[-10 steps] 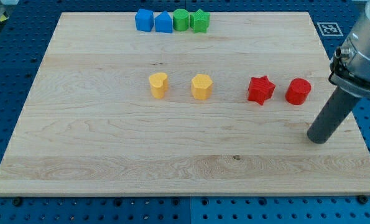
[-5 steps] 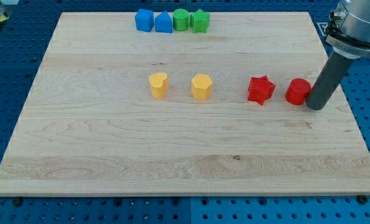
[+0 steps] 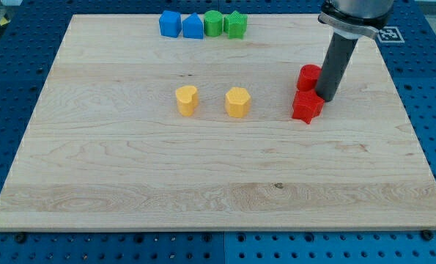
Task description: Slide the red circle closer to the yellow hexagon
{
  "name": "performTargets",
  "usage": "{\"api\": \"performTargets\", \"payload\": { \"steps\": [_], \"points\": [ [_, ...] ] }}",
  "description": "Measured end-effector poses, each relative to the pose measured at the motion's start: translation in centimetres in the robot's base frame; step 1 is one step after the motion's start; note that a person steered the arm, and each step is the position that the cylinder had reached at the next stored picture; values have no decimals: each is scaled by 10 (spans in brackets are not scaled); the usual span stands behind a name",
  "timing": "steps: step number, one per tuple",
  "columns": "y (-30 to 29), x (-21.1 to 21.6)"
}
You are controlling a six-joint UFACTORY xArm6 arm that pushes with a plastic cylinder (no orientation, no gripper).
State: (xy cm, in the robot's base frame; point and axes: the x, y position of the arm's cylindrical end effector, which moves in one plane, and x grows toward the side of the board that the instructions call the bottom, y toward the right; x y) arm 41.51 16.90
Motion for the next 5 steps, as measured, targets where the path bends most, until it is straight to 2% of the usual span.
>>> {"api": "performTargets", "payload": {
  "steps": [5],
  "points": [
    [25, -59]
  ]
}}
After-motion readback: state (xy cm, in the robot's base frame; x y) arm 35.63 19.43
